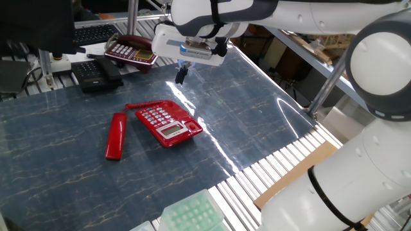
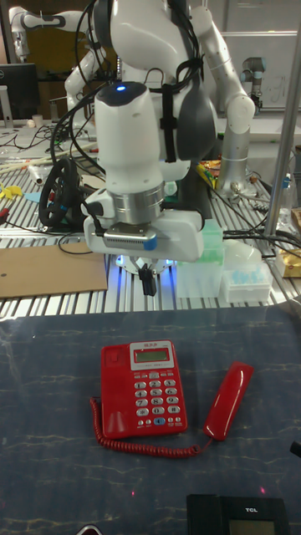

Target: Place the handset of the telephone on the corresponding phone cradle

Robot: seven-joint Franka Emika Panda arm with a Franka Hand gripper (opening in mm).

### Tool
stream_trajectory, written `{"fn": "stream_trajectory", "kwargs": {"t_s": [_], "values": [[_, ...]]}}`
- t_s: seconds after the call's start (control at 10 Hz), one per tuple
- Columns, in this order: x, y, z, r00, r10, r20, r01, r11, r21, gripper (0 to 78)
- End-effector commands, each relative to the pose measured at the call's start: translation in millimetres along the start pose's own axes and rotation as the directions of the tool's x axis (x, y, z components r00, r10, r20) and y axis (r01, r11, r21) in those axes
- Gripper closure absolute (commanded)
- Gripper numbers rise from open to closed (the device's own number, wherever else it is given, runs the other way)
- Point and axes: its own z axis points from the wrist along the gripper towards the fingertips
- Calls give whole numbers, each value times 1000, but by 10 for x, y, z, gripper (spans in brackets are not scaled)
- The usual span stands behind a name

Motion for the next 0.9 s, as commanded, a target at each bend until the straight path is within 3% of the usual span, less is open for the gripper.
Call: {"fn": "stream_trajectory", "kwargs": {"t_s": [0.1, 0.9], "values": [[-5, 3, -12, 1000, 11, 11, -11, 1000, 6, 776], [-5, 3, -12, 1000, 5, 13, -5, 999, 32, 776]]}}
